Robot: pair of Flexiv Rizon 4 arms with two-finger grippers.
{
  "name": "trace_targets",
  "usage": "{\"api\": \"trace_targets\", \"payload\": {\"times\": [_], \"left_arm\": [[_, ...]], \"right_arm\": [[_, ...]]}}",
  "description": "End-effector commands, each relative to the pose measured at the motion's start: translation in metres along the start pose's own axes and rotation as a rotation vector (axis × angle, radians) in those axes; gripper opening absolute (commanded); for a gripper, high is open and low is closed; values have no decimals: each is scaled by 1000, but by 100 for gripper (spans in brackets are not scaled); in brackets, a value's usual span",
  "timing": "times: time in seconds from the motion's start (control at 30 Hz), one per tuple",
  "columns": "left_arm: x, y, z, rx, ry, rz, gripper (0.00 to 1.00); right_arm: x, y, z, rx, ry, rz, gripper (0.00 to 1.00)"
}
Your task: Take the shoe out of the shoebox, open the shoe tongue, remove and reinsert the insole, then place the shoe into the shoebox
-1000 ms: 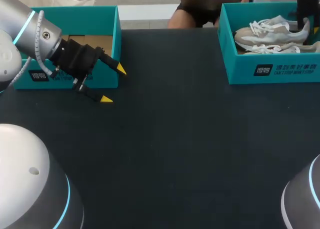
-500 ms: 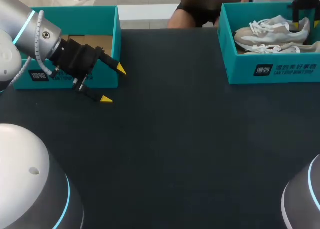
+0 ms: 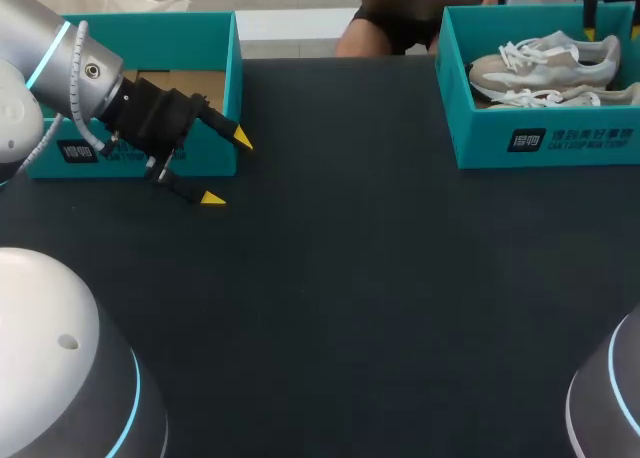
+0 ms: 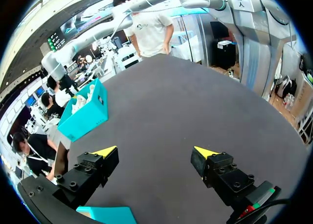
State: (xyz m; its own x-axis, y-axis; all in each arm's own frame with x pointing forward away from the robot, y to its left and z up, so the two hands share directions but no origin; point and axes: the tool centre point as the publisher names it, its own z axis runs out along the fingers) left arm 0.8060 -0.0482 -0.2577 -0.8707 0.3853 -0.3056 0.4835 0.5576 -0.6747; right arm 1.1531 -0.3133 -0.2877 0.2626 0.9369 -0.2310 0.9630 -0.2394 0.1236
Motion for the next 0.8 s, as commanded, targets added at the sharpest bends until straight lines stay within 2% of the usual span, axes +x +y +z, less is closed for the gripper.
{"api": "trace_targets", "payload": {"times": [0.03,0.3,0.47,0.8], "left_arm": [[0,0,0,-2,2,0,100],[0,0,0,-2,2,0,100],[0,0,0,-2,2,0,100],[0,0,0,-2,2,0,100]], "right_arm": [[-3,-19,-23,-96,15,-21,72],[6,-41,-58,-118,43,-51,83],[8,-55,-76,-126,34,-50,100],[22,-84,-105,-145,60,-84,100]]}}
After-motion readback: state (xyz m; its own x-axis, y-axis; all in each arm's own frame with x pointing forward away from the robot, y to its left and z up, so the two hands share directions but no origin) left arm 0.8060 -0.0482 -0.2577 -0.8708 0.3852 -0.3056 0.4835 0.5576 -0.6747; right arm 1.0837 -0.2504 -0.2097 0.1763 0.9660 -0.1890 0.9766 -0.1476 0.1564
